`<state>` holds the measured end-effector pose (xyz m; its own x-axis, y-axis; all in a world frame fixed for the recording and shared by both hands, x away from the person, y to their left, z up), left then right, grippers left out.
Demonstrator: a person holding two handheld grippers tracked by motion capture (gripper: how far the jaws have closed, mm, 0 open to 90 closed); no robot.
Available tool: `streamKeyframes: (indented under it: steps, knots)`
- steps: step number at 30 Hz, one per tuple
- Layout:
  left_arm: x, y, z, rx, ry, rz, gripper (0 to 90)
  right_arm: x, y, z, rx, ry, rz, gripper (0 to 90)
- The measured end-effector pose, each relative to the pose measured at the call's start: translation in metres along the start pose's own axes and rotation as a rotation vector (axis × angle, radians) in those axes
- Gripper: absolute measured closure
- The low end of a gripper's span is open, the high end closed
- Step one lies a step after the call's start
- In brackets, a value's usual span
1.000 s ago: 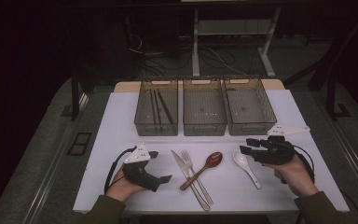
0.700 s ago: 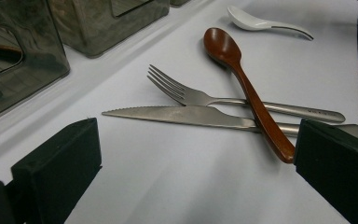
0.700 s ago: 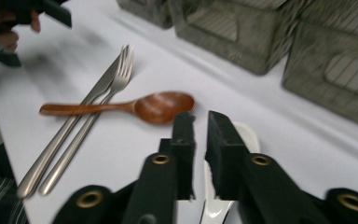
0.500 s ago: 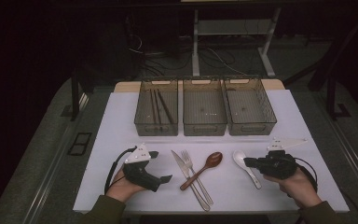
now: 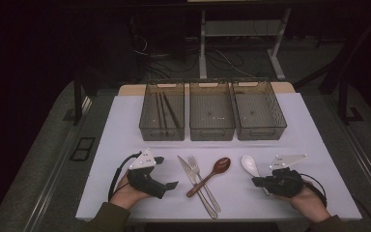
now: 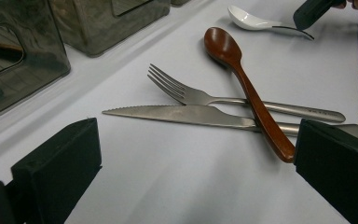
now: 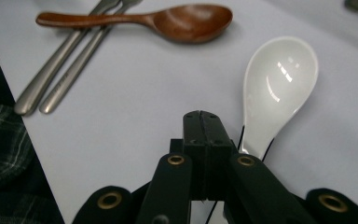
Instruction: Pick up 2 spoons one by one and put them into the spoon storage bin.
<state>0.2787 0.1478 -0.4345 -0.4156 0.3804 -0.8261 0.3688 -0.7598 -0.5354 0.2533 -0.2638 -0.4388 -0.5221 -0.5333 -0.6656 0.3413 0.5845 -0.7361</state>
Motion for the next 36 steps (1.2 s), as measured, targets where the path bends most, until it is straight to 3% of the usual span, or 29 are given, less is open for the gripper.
streamKeyframes:
  steps: [15, 31, 34, 36]
  knots:
    - [0.000, 0.001, 0.000, 0.001, 0.002, -0.003, 0.0, 0.010, -0.001, 0.010, 0.115, -0.016, -0.090, 89.1]
    - [0.000, 0.004, -0.001, 0.004, 0.000, -0.009, 0.0, 0.017, -0.012, 0.044, 0.182, 0.031, -0.073, 89.1]
    - [0.000, 0.004, -0.002, 0.001, -0.001, -0.010, 0.0, 0.018, -0.014, 0.048, 0.167, 0.053, -0.056, 88.8]
    - [0.000, 0.004, -0.002, 0.000, 0.002, -0.013, 0.0, 0.017, -0.016, 0.048, 0.145, 0.062, -0.033, 84.0]
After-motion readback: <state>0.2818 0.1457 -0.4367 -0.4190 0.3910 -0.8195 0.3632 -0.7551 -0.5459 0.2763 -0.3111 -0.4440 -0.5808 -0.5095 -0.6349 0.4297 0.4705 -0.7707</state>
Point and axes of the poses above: each handheld gripper's, and its own axes: y roughly forward along the jaws, x roughly out of its underside, z roughly to its right, the point moved 1 cm from there along y, roughly forward along the jaws, and after that the axes turned 4 degrees about -y, right-handed, at the moved point
